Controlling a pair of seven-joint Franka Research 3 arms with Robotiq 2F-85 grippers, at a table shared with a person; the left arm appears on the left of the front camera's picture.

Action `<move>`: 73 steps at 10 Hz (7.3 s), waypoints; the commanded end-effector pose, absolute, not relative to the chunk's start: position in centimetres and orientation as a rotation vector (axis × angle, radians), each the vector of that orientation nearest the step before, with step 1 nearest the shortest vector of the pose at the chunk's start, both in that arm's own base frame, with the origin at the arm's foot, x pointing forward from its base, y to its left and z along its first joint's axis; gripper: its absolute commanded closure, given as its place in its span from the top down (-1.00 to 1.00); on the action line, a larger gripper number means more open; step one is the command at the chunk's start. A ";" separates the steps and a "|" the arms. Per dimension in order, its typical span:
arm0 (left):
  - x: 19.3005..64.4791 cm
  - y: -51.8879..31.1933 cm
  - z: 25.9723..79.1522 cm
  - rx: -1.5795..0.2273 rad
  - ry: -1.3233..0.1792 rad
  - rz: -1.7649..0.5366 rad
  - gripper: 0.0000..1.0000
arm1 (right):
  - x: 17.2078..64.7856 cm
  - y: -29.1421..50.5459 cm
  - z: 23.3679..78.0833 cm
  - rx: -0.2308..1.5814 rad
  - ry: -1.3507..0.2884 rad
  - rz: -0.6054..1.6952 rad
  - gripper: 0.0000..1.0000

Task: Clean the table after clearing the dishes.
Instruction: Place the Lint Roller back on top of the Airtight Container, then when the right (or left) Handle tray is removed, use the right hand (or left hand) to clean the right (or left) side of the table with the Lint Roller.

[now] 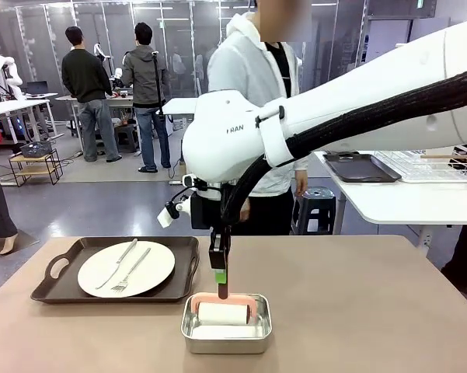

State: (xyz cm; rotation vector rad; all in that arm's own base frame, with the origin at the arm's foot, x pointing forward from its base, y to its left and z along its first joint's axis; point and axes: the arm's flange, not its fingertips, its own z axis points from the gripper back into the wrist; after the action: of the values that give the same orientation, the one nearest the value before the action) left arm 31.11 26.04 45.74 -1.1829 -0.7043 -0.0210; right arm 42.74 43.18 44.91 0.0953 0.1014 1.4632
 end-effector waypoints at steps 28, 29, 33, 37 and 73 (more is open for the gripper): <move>30.9 26.2 46.0 -1.188 -0.715 -0.024 1.00 | 52.3 42.2 41.5 0.226 0.136 1.490 1.00; 30.9 26.2 46.0 -1.188 -0.715 -0.024 1.00 | 52.3 42.2 41.5 0.226 0.136 1.490 1.00; 30.9 26.2 46.0 -1.188 -0.715 -0.024 1.00 | 52.3 42.2 41.5 0.226 0.136 1.490 1.00; 30.9 26.2 46.0 -1.188 -0.715 -0.024 1.00 | 52.3 42.2 41.5 0.226 0.136 1.490 1.00; 30.9 26.2 46.0 -1.188 -0.715 -0.024 1.00 | 29.2 -19.4 45.5 1.339 -0.564 -0.068 1.00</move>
State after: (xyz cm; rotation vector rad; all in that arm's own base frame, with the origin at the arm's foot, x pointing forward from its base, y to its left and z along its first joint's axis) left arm 31.13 26.02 45.74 -1.1824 -0.7036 -0.0213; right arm 29.06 -19.49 45.17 1.3334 -0.5650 -0.0814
